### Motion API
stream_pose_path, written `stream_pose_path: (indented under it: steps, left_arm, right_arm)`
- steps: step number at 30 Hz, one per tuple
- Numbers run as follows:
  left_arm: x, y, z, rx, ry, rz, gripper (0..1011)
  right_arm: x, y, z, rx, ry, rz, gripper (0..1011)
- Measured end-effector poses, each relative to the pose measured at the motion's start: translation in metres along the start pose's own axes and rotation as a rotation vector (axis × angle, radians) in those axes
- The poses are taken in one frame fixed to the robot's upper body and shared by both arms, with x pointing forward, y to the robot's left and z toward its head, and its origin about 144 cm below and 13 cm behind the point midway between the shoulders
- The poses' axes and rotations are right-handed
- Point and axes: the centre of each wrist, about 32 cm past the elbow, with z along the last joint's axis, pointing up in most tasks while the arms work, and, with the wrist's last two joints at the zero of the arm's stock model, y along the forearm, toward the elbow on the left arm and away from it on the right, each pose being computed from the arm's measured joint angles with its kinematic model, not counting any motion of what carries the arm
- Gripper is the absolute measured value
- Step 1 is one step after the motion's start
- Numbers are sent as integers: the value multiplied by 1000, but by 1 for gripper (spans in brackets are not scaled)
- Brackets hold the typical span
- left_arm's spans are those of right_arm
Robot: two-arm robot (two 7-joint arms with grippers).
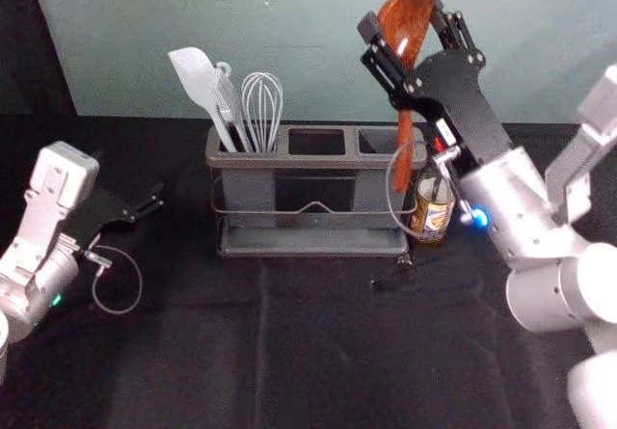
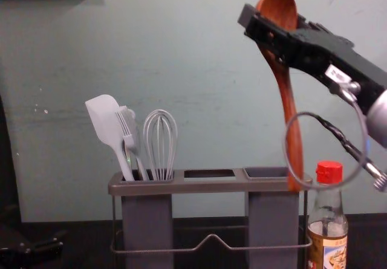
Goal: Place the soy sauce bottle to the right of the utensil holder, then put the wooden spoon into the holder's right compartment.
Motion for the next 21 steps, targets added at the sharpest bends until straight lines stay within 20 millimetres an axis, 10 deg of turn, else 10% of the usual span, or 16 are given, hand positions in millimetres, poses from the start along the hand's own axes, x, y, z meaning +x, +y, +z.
stream_pose_path:
  steps: [21]
  left_arm:
    - [0,0,0,0,0,0,1005]
  right_arm:
    - [45,56,-22,19,37,110,839]
